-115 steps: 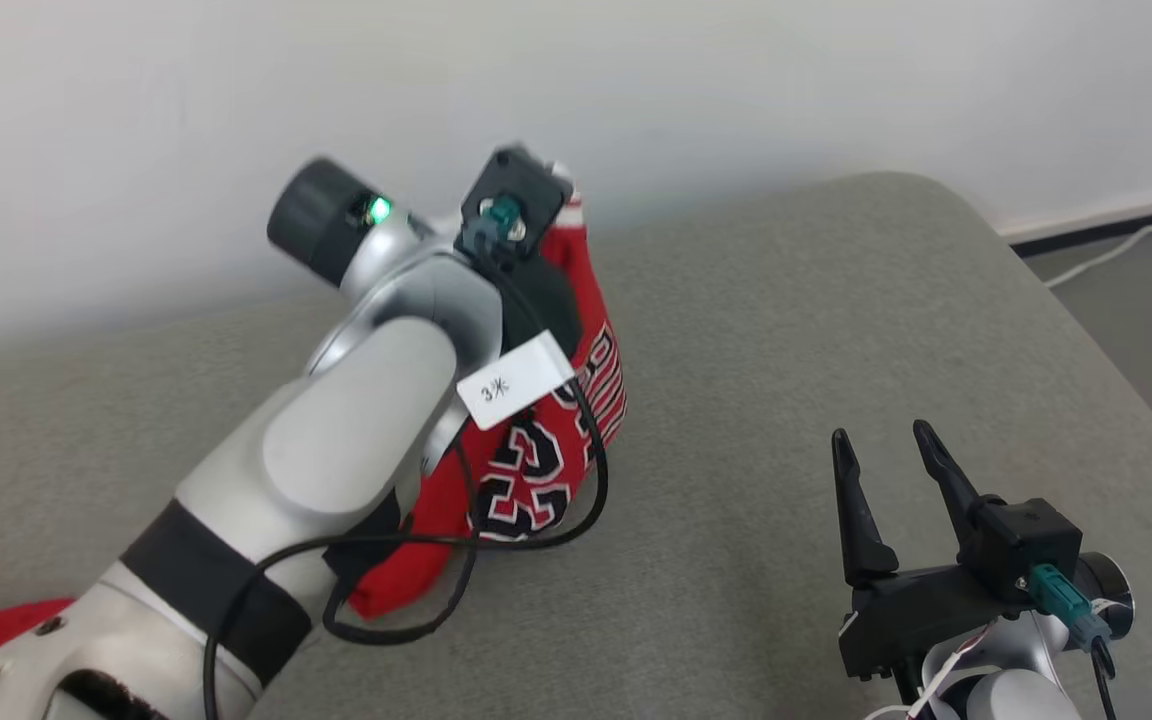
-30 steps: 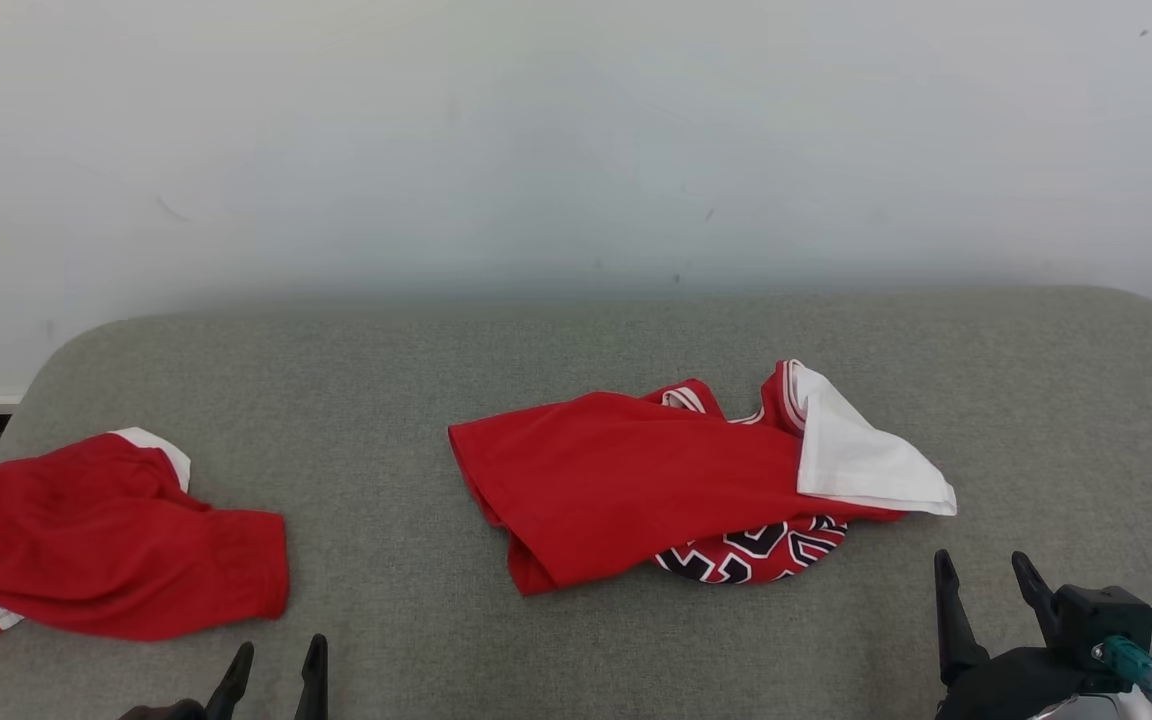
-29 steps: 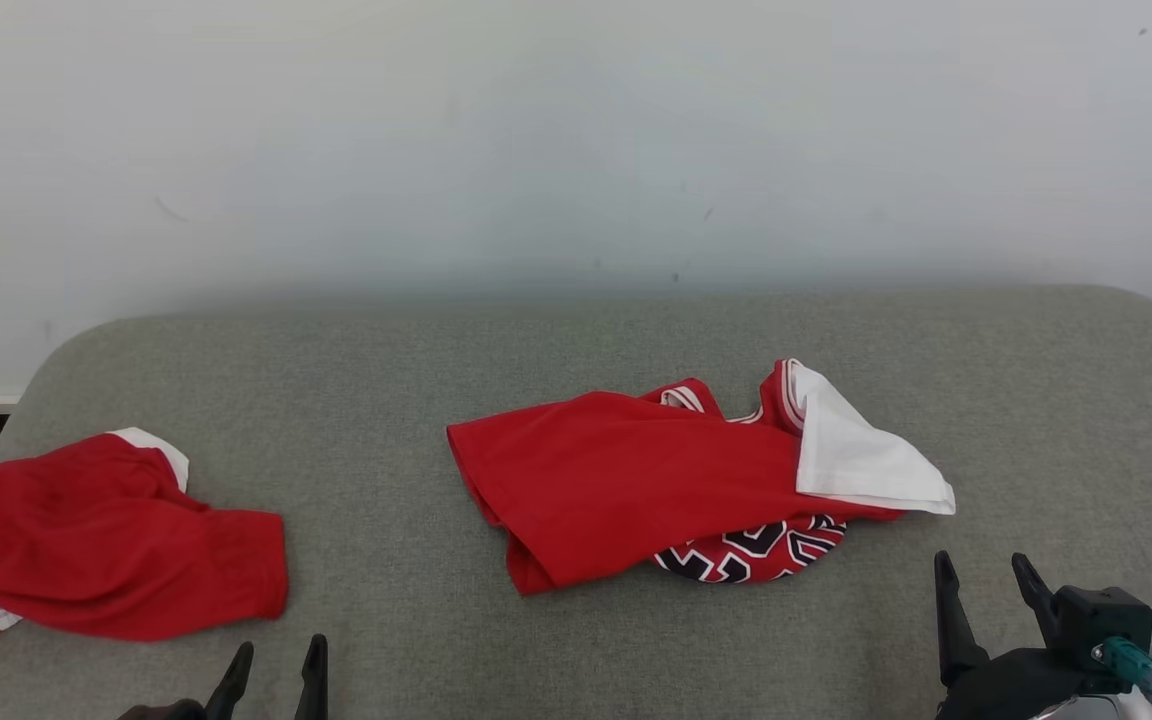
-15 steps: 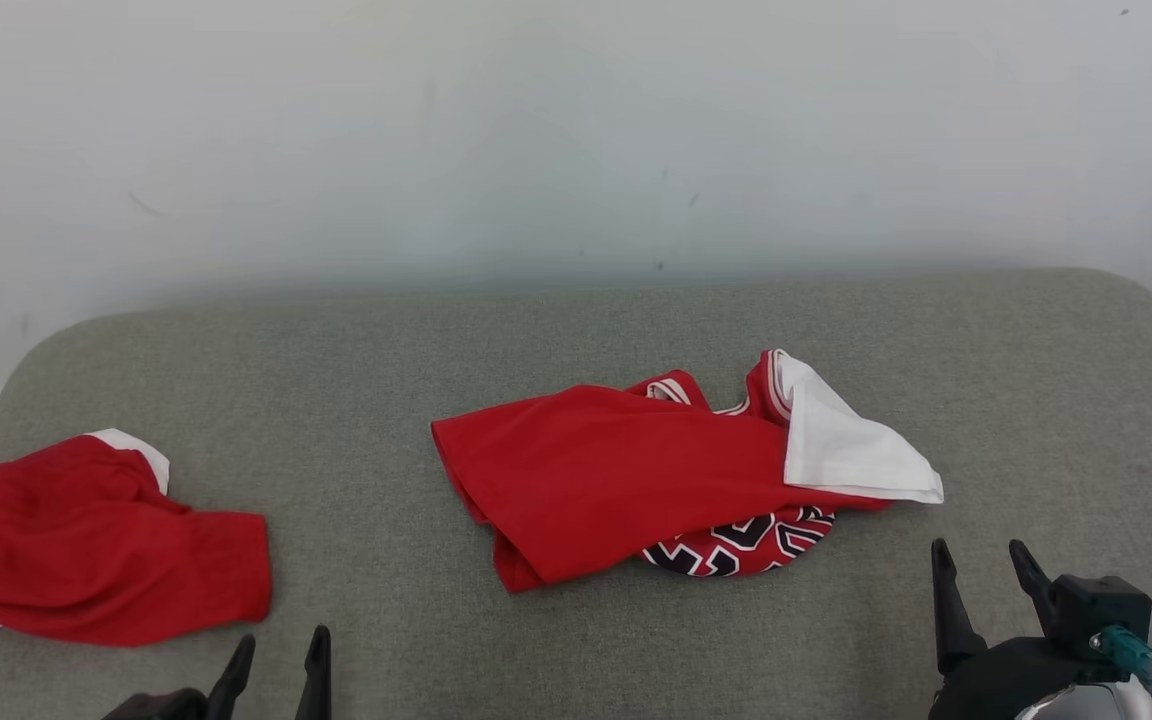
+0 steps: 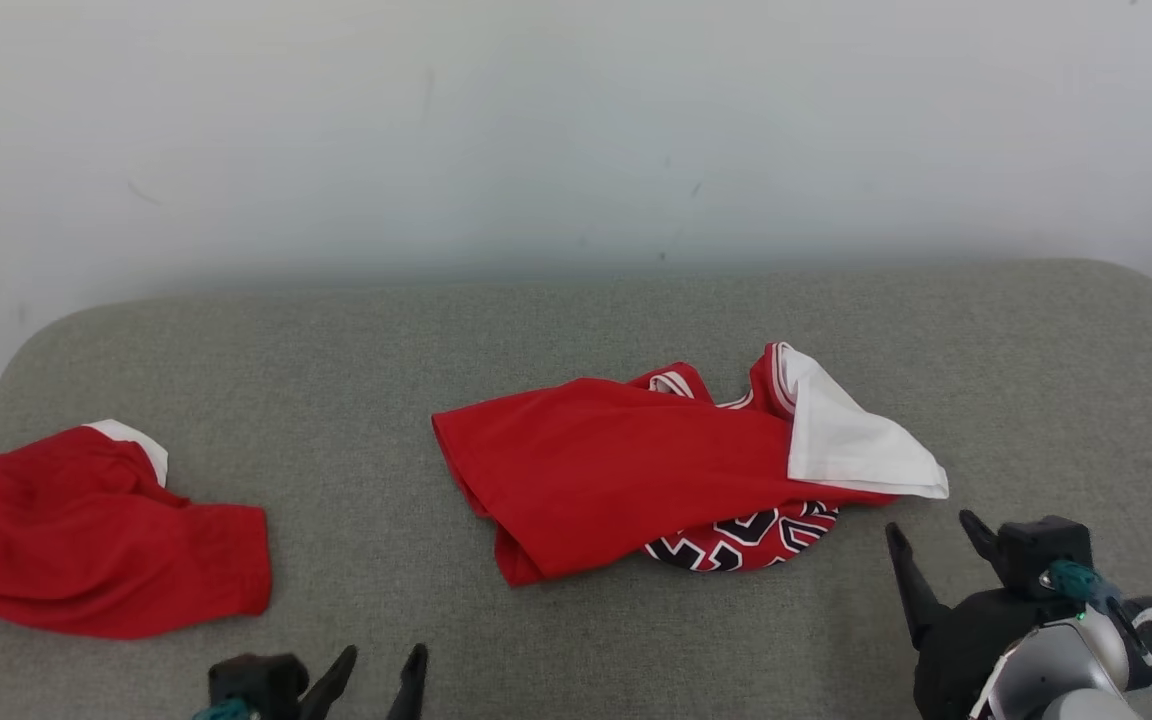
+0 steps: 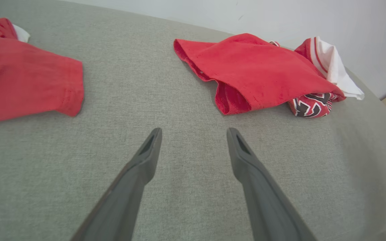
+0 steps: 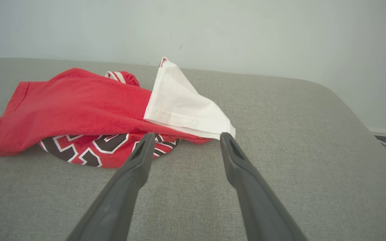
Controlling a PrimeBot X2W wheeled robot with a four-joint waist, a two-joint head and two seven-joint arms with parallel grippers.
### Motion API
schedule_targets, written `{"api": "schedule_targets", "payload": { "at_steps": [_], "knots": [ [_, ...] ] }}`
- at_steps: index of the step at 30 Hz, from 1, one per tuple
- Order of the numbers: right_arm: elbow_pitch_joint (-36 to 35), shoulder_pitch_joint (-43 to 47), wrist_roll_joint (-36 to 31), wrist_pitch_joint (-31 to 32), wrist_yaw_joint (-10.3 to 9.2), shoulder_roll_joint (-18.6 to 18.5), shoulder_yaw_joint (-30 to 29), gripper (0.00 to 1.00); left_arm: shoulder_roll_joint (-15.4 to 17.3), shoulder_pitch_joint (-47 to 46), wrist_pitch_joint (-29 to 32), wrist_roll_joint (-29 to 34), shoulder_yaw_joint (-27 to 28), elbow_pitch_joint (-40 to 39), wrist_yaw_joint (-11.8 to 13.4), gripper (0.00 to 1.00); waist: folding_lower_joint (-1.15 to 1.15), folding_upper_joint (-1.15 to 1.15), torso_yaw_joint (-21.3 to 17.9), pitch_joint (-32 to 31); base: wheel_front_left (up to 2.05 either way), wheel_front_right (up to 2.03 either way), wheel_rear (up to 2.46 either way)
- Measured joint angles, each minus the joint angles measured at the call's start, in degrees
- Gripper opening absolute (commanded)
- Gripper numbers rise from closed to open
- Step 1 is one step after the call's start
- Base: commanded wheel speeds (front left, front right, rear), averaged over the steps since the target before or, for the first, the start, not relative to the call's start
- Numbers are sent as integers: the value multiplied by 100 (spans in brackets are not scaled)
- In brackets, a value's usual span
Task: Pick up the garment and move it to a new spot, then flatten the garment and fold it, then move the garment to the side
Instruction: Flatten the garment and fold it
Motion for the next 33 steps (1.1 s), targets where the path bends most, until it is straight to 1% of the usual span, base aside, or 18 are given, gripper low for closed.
{"api": "schedule_targets", "payload": {
  "at_steps": [1,3,5,7,9,13,15,18,19,23,25,29,30,31,32,33],
  "knots": [
    [68,-86,-14,123,94,-58,92,100,-34,-109,109,-34,-47,49,-82,100,0,0,9,26,0,0,0],
    [156,-230,-54,386,309,-170,263,100,-112,-380,316,-88,-159,188,-155,100,0,0,31,85,0,0,0],
    [271,-422,-56,642,438,-224,359,100,-177,-656,533,-121,-212,343,-230,100,0,0,58,153,0,0,0],
    [327,-655,-56,912,519,-242,389,100,-254,-903,756,-143,-235,489,-240,100,0,0,88,233,0,0,0],
    [406,-931,-57,1190,556,-271,415,100,-369,-1172,950,-289,-268,576,-288,100,0,0,120,328,0,0,0],
    [476,-1488,-57,1667,526,-268,391,100,-569,-1775,1369,-380,-414,791,-339,100,1,1,190,561,0,0,0],
    [516,-1789,-57,1872,454,-248,343,100,-627,-2005,1517,-436,-467,926,-388,100,1,1,228,697,0,0,0],
    [646,-2156,-57,2156,423,-242,318,100,-668,-2365,1722,-475,-542,1117,-390,100,1,1,291,911,0,0,0],
    [646,-2156,-57,2156,423,-242,318,100,-668,-2365,1722,-475,-542,1117,-390,100,1,1,291,911,0,0,0],
    [882,-2469,-55,2548,393,-183,320,100,-697,-2806,1979,-545,-592,1423,-439,100,1,1,415,1272,0,0,0],
    [1021,-2492,-42,2648,344,-142,314,100,-726,-2911,2012,-669,-617,1521,-442,100,1,1,472,1403,0,0,0],
    [1245,-2604,-35,2757,318,-67,334,100,-768,-3064,2038,-800,-631,1770,-490,100,1,1,595,1604,0,0,0],
    [1281,-2614,-35,2780,301,-48,349,87,-769,-3095,2038,-836,-634,1838,-514,100,1,1,626,1637,0,0,0],
    [1322,-2621,-35,2782,301,-37,358,61,-767,-3117,2037,-845,-643,1873,-535,100,1,1,651,1665,0,0,0],
    [1347,-2629,-35,2805,301,-32,366,46,-768,-3133,2036,-860,-661,1906,-543,100,1,1,671,1689,0,0,0],
    [1365,-2646,-35,2830,301,-31,380,44,-771,-3136,2033,-915,-670,1940,-589,100,1,1,684,1709,0,0,0]
  ]
}}
